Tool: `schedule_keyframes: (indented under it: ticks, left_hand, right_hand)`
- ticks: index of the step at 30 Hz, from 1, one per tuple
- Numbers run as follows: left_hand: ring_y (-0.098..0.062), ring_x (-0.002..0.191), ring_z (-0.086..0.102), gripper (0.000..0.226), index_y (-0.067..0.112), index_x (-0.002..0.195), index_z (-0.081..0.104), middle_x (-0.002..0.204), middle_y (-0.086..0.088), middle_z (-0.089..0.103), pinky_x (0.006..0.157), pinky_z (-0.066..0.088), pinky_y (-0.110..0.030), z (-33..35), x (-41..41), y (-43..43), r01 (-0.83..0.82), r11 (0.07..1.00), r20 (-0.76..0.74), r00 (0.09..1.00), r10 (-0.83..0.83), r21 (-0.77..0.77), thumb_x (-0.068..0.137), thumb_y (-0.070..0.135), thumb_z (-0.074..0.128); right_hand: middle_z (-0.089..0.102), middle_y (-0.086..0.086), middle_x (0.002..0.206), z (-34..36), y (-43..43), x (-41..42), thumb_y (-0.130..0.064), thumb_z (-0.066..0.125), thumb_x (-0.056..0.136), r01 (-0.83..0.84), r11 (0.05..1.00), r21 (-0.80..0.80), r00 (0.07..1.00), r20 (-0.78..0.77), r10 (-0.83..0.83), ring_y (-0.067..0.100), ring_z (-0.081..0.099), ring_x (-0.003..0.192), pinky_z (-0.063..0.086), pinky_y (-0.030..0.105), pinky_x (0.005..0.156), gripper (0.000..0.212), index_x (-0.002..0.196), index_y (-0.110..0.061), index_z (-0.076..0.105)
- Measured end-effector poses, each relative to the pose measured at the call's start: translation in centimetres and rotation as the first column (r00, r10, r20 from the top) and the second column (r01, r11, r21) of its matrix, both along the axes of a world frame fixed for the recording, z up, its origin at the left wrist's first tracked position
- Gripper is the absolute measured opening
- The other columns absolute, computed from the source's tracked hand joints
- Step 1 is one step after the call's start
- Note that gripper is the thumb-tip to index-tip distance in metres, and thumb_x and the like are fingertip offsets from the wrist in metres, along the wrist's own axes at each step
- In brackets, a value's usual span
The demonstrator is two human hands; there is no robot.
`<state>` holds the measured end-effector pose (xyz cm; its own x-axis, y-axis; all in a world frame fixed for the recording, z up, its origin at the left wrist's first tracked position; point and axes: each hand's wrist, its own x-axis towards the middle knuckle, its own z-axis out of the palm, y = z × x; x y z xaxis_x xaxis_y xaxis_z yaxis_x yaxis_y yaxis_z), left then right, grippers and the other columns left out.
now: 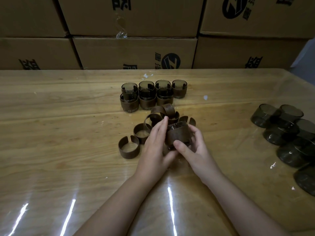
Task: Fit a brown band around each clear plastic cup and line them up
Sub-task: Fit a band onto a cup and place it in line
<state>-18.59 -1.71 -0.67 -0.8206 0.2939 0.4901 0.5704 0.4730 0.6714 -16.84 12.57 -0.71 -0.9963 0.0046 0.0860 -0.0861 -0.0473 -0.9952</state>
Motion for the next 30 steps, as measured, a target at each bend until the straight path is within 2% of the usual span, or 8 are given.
schedule_keyframes:
  ticks: [4, 12, 16, 19, 21, 25, 27, 30]
  left_hand:
    - [-0.001, 0.144, 0.002, 0.087, 0.011, 0.147, 0.003, 0.158, -0.007, 0.007, 0.112, 0.007, -0.006, -0.1, -0.3, 0.0, 0.069, 0.995, 0.011, 0.998, -0.068, -0.066, 0.086, 0.001, 0.064]
    - [-0.022, 0.146, -0.008, 0.079, 0.007, 0.143, -0.005, 0.157, -0.021, -0.009, 0.113, -0.002, -0.008, 0.2, 0.3, 0.5, 0.085, 0.987, 0.016, 0.996, -0.083, -0.133, 0.091, -0.006, 0.053]
    - [-0.024, 0.145, -0.005, 0.080, 0.011, 0.142, -0.008, 0.156, -0.021, -0.011, 0.120, 0.017, -0.025, 0.2, 0.3, 0.5, 0.042, 0.970, -0.030, 0.998, -0.050, -0.240, 0.092, -0.003, 0.054]
    - [-0.028, 0.142, 0.031, 0.086, 0.022, 0.136, -0.023, 0.153, -0.006, -0.026, 0.090, 0.052, -0.037, 0.0, 0.5, 0.2, 0.015, 0.937, 0.017, 1.000, -0.010, -0.348, 0.097, 0.013, 0.052]
    - [-0.032, 0.106, 0.062, 0.087, 0.025, 0.134, -0.029, 0.149, 0.000, -0.033, 0.062, 0.052, -0.037, -0.1, 0.6, 0.0, -0.013, 0.914, 0.036, 0.999, 0.030, -0.405, 0.098, 0.016, 0.049]
    - [-0.029, 0.082, 0.064, 0.087, 0.028, 0.132, -0.032, 0.146, 0.007, -0.037, 0.054, 0.045, -0.032, -0.1, 0.6, -0.1, -0.025, 0.891, 0.064, 0.996, 0.060, -0.453, 0.098, 0.019, 0.048]
    - [-0.029, 0.087, 0.065, 0.087, 0.030, 0.133, -0.029, 0.148, 0.009, -0.033, 0.055, 0.047, -0.033, -0.2, 0.6, 0.0, -0.036, 0.909, 0.045, 0.997, 0.060, -0.415, 0.098, 0.021, 0.050]
    - [-0.012, 0.128, 0.049, 0.087, 0.035, 0.139, -0.016, 0.157, 0.010, -0.016, 0.072, 0.054, -0.036, -0.1, 0.3, 0.2, -0.033, 0.967, 0.032, 0.999, 0.042, -0.254, 0.095, 0.021, 0.057]
  right_hand:
    - [0.062, -0.010, 0.121, 0.1, 0.1, 0.0, -0.048, 0.055, 0.080, 0.012, 0.999, 0.046, 0.999, -0.038, -0.011, 0.002, 0.059, 0.113, 0.049, 0.026, 0.095, 0.058, 0.132, -0.027, 0.045]
    - [0.070, -0.006, 0.107, -0.1, 0.0, -0.2, -0.045, 0.049, 0.082, -0.062, 0.998, -0.028, 0.997, 0.042, 0.063, 0.008, 0.067, 0.100, 0.054, 0.021, 0.075, 0.051, 0.127, -0.020, 0.051]
    - [0.068, -0.007, 0.115, -0.2, 0.3, -0.4, -0.046, 0.048, 0.084, -0.120, 0.992, -0.045, 0.989, 0.079, 0.124, 0.009, 0.065, 0.107, 0.053, 0.023, 0.082, 0.054, 0.132, -0.021, 0.047]
    - [0.062, -0.003, 0.127, -0.3, 0.6, -0.5, -0.047, 0.048, 0.085, -0.174, 0.984, -0.043, 0.978, 0.110, 0.178, 0.011, 0.061, 0.115, 0.052, 0.028, 0.090, 0.061, 0.139, -0.020, 0.042]
    - [0.060, 0.000, 0.131, -0.3, 0.7, -0.6, -0.048, 0.048, 0.084, -0.197, 0.980, -0.037, 0.973, 0.117, 0.200, 0.013, 0.060, 0.117, 0.052, 0.030, 0.092, 0.064, 0.141, -0.020, 0.039]
    - [0.059, 0.003, 0.132, 0.0, 0.9, -0.5, -0.041, 0.045, 0.087, -0.224, 0.974, -0.045, 0.966, 0.123, 0.228, 0.015, 0.060, 0.116, 0.052, 0.031, 0.092, 0.060, 0.141, -0.018, 0.038]
    - [0.059, 0.003, 0.131, 0.1, 0.9, -0.5, -0.041, 0.045, 0.087, -0.218, 0.974, -0.052, 0.968, 0.117, 0.223, 0.016, 0.061, 0.116, 0.052, 0.032, 0.092, 0.059, 0.141, -0.018, 0.039]
    - [0.064, 0.002, 0.125, 0.0, 0.6, -0.5, -0.044, 0.047, 0.084, -0.179, 0.980, -0.087, 0.976, 0.108, 0.188, 0.014, 0.064, 0.111, 0.054, 0.028, 0.086, 0.059, 0.138, -0.020, 0.044]
